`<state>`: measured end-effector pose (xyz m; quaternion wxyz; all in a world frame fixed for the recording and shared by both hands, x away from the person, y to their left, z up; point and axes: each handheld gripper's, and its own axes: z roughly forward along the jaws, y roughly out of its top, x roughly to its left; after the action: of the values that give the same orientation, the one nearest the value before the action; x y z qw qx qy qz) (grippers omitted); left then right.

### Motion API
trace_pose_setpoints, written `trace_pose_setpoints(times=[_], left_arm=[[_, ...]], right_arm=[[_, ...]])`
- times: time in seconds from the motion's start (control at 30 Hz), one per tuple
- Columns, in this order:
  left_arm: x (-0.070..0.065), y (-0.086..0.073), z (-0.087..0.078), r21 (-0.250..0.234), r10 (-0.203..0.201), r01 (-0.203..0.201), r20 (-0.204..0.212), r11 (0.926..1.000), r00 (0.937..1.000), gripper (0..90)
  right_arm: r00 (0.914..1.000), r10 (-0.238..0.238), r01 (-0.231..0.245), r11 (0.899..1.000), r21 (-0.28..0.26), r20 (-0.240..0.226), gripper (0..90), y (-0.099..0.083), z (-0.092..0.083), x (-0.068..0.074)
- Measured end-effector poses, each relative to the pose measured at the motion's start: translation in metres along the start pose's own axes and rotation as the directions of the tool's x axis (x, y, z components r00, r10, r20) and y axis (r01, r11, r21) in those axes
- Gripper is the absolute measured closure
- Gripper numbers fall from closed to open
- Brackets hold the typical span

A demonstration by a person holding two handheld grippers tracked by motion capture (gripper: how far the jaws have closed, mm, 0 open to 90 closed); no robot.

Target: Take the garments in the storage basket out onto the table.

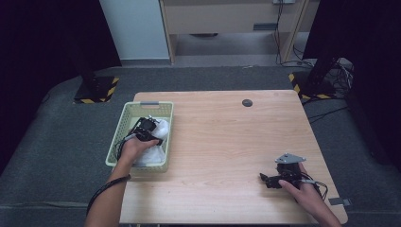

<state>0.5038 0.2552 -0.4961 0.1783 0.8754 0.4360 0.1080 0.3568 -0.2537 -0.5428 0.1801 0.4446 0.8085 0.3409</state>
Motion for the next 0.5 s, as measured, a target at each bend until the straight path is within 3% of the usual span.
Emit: trace_pose_setpoints(times=[0.1,0.2,0.3,0.5], left_arm=[[-0.005,0.006,-0.001,0.034,0.034,-0.033,-0.027,0.9989,0.9991,59.2],[-0.007,0.008,-0.002,0.031,0.029,-0.028,-0.047,0.9991,0.9985,60.9],[-0.008,0.009,-0.006,0.029,0.027,-0.026,-0.041,0.9992,0.9988,61.3],[-0.012,0.009,-0.031,-0.031,0.035,-0.036,-0.044,0.9989,0.9984,61.4]], right_arm=[[1.0000,-0.002,0.002,1.000,0.000,0.000,0.4,0.000,0.000,0.000],[1.0000,0.000,0.000,1.000,0.000,0.001,0.4,0.000,0.000,0.000],[1.0000,0.000,0.000,1.000,0.000,0.000,0.4,0.000,0.000,0.000],[1.0000,0.001,-0.001,1.000,0.000,0.002,0.4,0.000,0.000,0.000]])
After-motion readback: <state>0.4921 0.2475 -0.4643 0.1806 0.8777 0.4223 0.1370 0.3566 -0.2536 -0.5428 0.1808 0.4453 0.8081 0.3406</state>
